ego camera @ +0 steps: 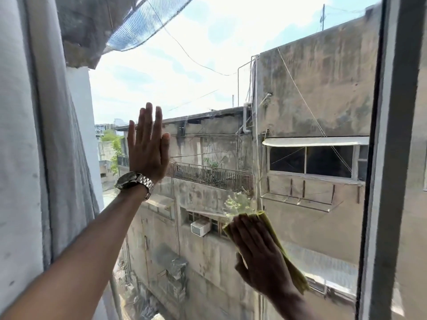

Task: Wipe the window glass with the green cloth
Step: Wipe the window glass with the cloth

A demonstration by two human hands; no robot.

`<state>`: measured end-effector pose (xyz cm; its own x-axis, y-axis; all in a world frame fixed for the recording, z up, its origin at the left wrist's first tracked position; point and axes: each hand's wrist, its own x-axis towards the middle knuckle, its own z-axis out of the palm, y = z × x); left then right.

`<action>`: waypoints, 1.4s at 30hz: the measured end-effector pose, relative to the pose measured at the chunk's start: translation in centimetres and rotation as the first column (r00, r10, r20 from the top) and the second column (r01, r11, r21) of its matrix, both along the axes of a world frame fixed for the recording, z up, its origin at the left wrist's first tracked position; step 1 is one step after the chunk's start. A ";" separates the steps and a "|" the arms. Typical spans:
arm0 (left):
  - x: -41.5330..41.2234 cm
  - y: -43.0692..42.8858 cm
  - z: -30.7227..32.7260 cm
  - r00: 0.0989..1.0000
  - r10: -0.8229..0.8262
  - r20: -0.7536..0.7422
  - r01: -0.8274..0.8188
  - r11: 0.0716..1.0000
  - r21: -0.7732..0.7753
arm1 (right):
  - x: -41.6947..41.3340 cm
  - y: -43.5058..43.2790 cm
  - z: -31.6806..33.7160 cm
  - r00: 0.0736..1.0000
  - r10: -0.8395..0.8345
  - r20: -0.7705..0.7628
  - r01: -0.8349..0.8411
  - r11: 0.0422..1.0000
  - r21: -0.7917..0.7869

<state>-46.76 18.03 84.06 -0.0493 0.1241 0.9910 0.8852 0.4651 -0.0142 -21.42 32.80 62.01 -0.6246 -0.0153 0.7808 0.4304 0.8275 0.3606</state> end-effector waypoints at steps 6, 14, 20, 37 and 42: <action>-1.8 -1.7 -0.1 0.996 0.001 -0.087 -0.013 0.990 -0.139 | -0.4 0.1 5.8 0.994 0.074 -0.083 -0.077 0.997 -0.030; -2.7 -1.3 -0.3 0.984 -0.046 -0.173 0.033 0.996 -0.077 | -8.6 -3.5 32.2 0.951 0.055 -0.305 -0.015 0.991 0.133; -3.0 -1.4 -0.4 0.974 -0.092 -0.209 0.080 0.995 -0.063 | -10.4 -4.6 29.7 0.923 0.076 -0.378 -0.025 0.990 0.136; -2.6 -1.5 -0.6 0.980 -0.105 -0.167 0.094 0.993 -0.073 | -8.4 -3.5 17.8 0.959 0.056 -0.278 -0.026 0.994 0.109; -3.1 -1.4 -0.6 0.977 -0.084 -0.196 0.072 0.995 -0.070 | -11.7 -6.3 29.2 0.956 0.062 -0.287 -0.039 0.996 0.083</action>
<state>-49.91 16.59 83.50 0.1595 0.1814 0.9704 0.8954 0.3874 -0.2196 -33.12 26.55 91.18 -0.3696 -0.1069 0.9230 0.4837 0.8260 0.2894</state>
